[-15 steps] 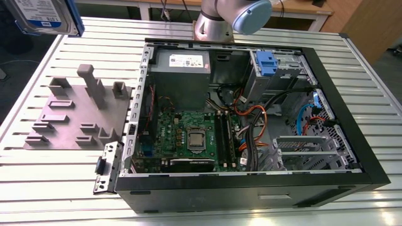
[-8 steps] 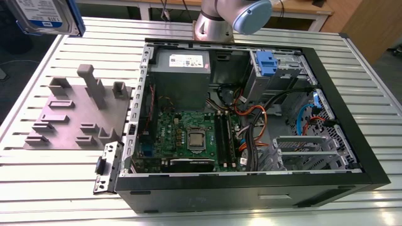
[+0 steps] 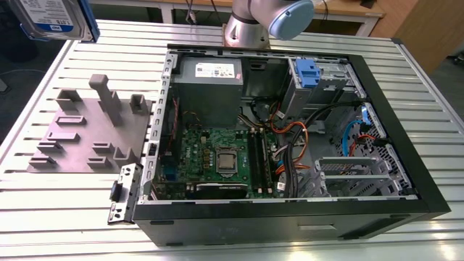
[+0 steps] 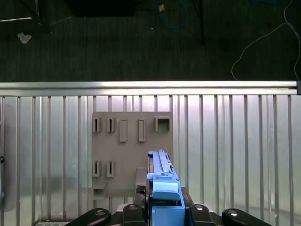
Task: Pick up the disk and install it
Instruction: 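Pick up the disk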
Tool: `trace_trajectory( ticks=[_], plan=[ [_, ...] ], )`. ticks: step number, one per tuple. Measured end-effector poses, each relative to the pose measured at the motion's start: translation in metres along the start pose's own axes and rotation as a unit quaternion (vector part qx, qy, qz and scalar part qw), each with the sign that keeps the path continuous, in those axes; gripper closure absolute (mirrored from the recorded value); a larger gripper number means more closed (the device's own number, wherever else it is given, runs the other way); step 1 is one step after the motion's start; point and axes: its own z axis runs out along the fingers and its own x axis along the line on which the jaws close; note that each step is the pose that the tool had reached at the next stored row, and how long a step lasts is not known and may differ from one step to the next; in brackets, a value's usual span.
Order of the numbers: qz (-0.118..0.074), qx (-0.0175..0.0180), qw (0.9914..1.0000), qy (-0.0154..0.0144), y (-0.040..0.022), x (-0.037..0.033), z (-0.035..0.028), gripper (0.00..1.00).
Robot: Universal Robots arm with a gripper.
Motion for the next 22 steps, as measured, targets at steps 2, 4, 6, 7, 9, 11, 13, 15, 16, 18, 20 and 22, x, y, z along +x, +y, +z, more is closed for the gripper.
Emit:
trace_trajectory(
  ticks=[2, 4, 6, 7, 9, 11, 13, 15, 16, 18, 20, 22],
  plan=[
    [0.0, 0.0, 1.0, 0.0, -0.0001, 0.0, 0.0, 0.64],
    [0.0, 0.0, 1.0, 0.0, -0.001, 0.0, 0.0, 0.64],
    [0.0, 0.0, 1.0, 0.0, -0.0022, -0.0001, 0.0, 0.64],
    [0.0, 0.0, 1.0, 0.0, -0.0026, -0.0001, 0.0, 0.64],
    [0.0, 0.0, 1.0, 0.0, -0.003, 0.0, 0.0, 0.64],
    [0.0, -0.0001, 1.0, 0.0, -0.0033, 0.0007, -0.0001, 0.64],
    [0.0, 0.0, 1.0, 0.0, -0.0033, 0.0021, -0.0001, 0.64],
    [0.0, 0.0, 1.0, 0.0, -0.0033, 0.0035, -0.0001, 0.64],
    [0.0, 0.0, 1.0, 0.0, -0.0033, 0.0042, -0.0001, 0.64],
    [0.0, 0.0, 1.0, 0.0, -0.0034, 0.0051, -0.0002, 0.64],
    [0.0, 0.0, 1.0, 0.0, -0.0034, 0.0052, -0.0002, 0.64],
    [0.0, 0.0, 1.0, 0.0, -0.0035, 0.0053, -0.0002, 0.64]
  ],
)
